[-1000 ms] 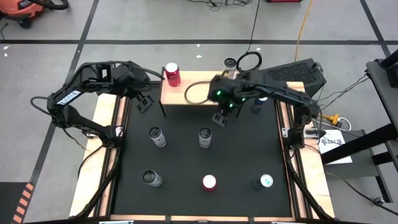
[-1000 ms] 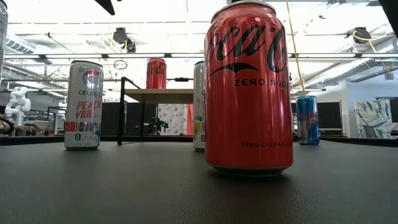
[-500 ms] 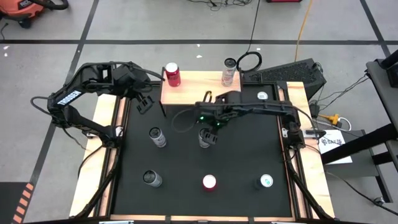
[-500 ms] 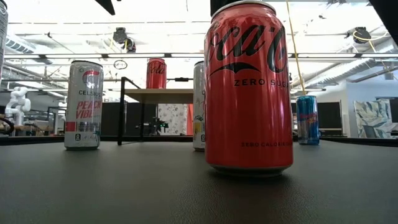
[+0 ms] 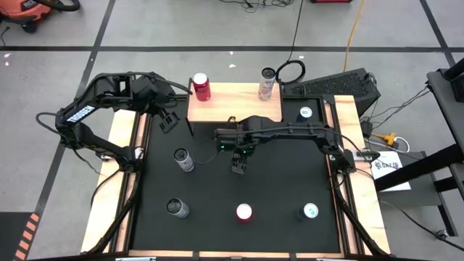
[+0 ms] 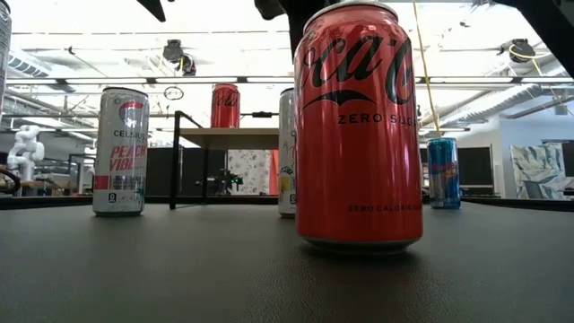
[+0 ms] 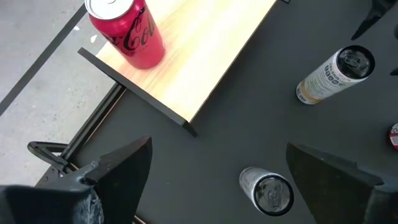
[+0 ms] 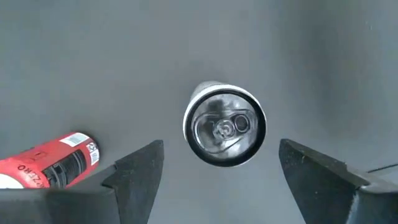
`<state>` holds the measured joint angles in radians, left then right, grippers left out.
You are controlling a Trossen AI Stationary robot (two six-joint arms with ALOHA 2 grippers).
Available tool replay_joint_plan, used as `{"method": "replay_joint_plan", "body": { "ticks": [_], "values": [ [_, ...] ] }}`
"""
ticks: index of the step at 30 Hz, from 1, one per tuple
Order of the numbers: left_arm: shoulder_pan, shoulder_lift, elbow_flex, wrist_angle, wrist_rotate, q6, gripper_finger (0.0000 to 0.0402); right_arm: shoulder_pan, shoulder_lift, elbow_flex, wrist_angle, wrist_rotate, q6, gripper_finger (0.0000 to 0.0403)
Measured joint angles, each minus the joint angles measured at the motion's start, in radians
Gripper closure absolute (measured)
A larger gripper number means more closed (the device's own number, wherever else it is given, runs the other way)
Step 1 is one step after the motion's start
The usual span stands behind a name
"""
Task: Place canned beverage on shelf
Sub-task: Put the top white yellow soda can on the shelf
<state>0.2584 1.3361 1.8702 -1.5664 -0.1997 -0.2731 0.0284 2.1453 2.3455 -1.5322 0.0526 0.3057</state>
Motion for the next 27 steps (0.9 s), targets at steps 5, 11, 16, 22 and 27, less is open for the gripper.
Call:
{"method": "replay_joint_plan", "body": {
  "ticks": [5, 11, 16, 22, 27],
  "values": [
    [0.000, 0.000, 0.000, -0.004, 0.000, 0.024, 0.0028, -0.002, -0.001, 0.000, 0.004, 0.000, -0.004, 0.0099],
    [0.000, 0.000, 0.000, -0.004, 0.000, 0.027, 0.0028, -0.014, -0.001, 0.000, 0.019, 0.002, -0.004, 0.0099],
    [0.000, -0.002, 0.000, -0.004, 0.000, 0.027, 0.0028, -0.017, -0.001, -0.002, 0.018, 0.001, -0.004, 0.0099],
    [0.000, -0.010, 0.000, -0.005, 0.000, 0.027, 0.0028, -0.016, -0.002, -0.077, 0.046, -0.001, -0.004, 0.0099],
    [0.000, -0.023, 0.000, -0.005, 0.000, 0.042, 0.0028, -0.016, -0.001, -0.136, 0.078, 0.001, -0.008, 0.0099]
  ]
}}
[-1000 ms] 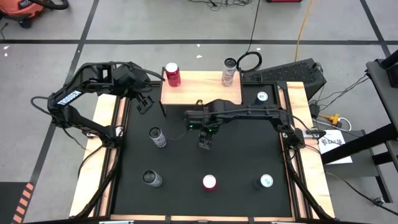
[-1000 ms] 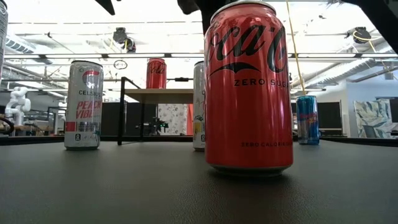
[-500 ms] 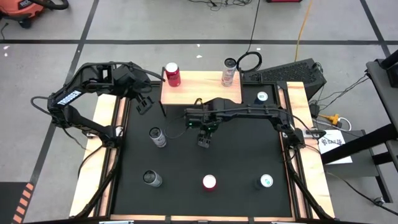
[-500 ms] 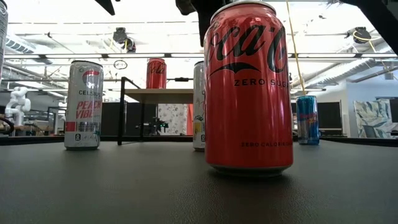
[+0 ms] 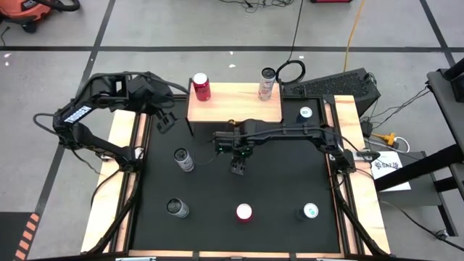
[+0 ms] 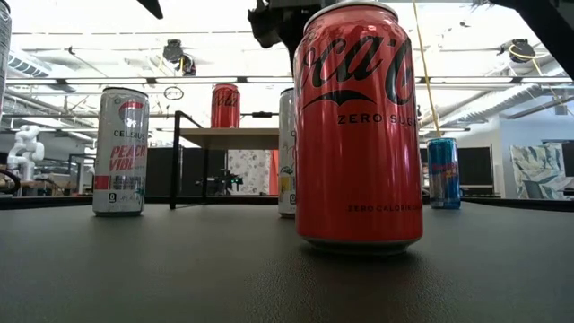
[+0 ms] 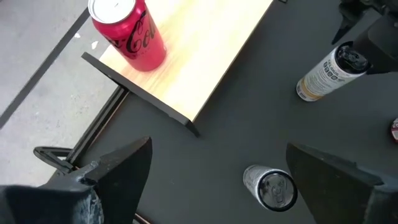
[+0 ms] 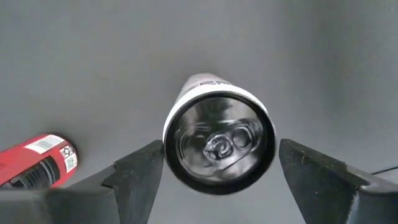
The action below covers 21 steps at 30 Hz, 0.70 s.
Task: Place canned beverage on shelf
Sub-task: Put the top white yellow soda can on the shelf
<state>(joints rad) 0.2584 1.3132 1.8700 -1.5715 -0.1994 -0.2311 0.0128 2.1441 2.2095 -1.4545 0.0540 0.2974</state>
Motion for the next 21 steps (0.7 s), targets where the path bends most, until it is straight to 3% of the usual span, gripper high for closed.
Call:
{"method": "replay_joint_plan", "body": {
  "ticks": [11, 21],
  "values": [
    [0.000, -0.034, 0.000, 0.000, 0.000, 0.002, 0.0028, 0.000, -0.001, -0.011, 0.058, -0.004, -0.018, 0.0099],
    [0.000, -0.051, 0.000, 0.000, 0.000, 0.002, 0.0028, 0.000, -0.001, -0.160, 0.139, -0.032, -0.022, 0.0099]
  ]
}}
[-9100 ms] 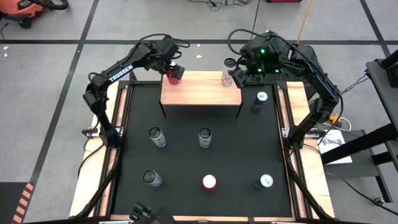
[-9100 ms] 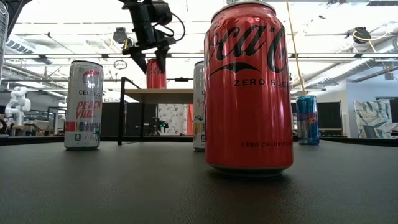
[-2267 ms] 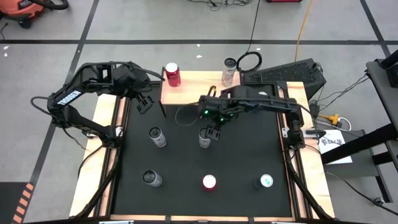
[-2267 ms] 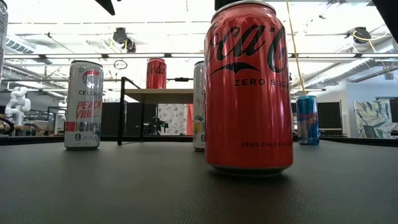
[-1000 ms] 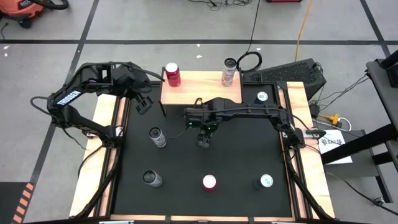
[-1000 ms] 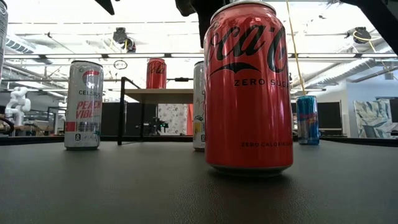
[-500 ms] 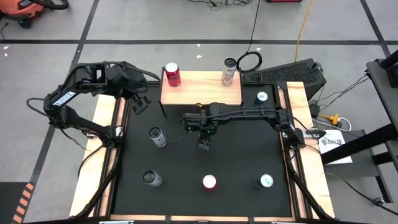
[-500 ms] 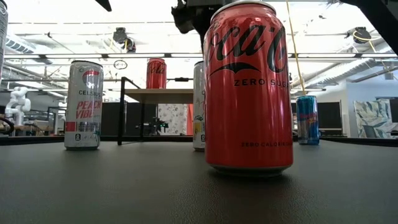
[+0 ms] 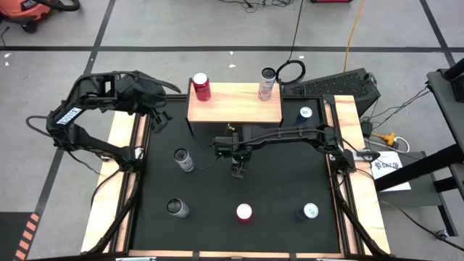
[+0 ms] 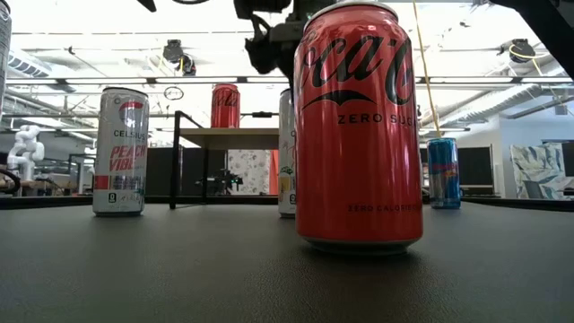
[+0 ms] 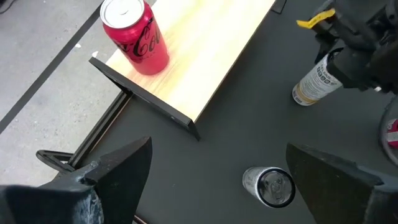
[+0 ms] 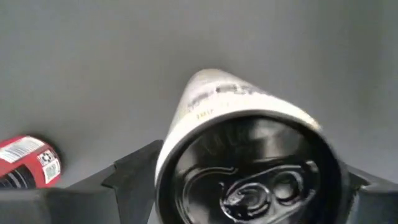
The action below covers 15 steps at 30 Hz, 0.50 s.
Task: Place canned beverage on shelf
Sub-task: Put the top white yellow soda can on the shelf
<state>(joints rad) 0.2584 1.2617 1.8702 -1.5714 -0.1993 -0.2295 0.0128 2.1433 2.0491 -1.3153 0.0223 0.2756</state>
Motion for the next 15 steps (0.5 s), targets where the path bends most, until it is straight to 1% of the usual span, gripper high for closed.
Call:
{"method": "replay_joint_plan", "body": {
  "ticks": [15],
  "values": [
    [0.000, 0.000, 0.000, 0.000, 0.000, 0.000, 0.0028, 0.000, 0.000, -0.013, 0.025, 0.000, -0.034, 0.0109]
  ]
}}
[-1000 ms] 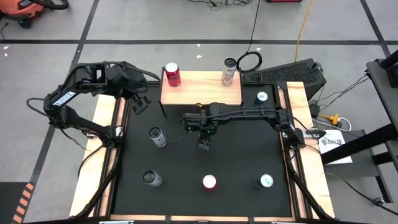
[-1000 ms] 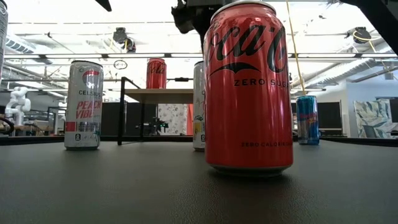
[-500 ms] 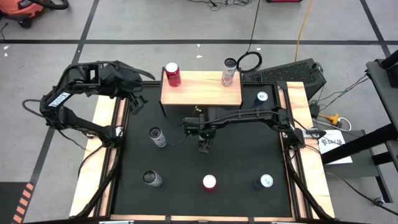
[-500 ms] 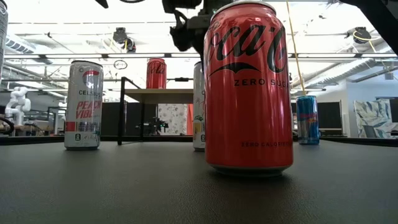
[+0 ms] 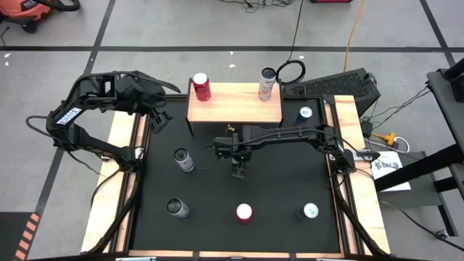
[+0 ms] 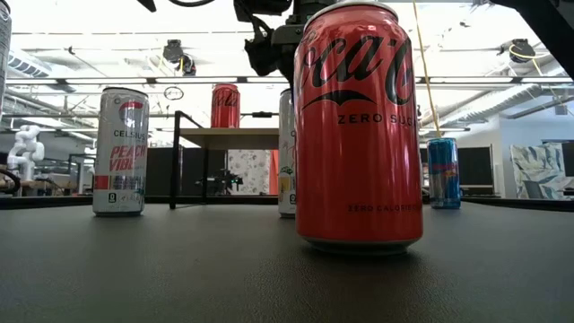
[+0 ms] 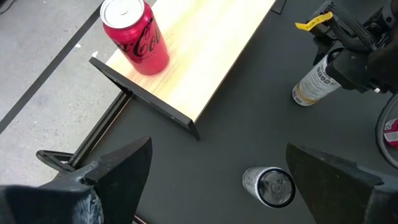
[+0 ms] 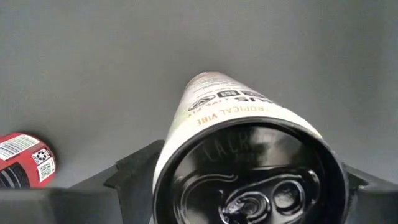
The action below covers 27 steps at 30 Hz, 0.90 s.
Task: Place canned beverage on shelf
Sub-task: Put the top white yellow soda can on the shelf
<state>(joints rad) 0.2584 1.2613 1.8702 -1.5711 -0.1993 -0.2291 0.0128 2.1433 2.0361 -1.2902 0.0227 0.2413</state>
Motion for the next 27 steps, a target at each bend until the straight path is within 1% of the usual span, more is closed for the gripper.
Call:
{"method": "replay_joint_plan", "body": {
  "ticks": [10, 13, 17, 27],
  "values": [
    [0.000, 0.000, 0.000, 0.000, 0.000, 0.000, 0.0028, -0.001, 0.000, 0.000, 0.011, -0.001, -0.016, 0.0117],
    [0.000, 0.000, 0.000, 0.000, 0.000, 0.001, 0.0028, -0.001, 0.000, 0.000, 0.025, -0.001, -0.019, 0.0136],
    [0.000, 0.000, 0.000, 0.000, 0.000, 0.001, 0.0028, -0.004, 0.000, 0.000, 0.031, -0.015, -0.019, 0.0174],
    [0.000, 0.000, 0.000, 0.000, 0.000, 0.008, 0.0028, -0.015, -0.005, 0.001, 0.018, -0.028, -0.011, 0.0175]
  ]
}}
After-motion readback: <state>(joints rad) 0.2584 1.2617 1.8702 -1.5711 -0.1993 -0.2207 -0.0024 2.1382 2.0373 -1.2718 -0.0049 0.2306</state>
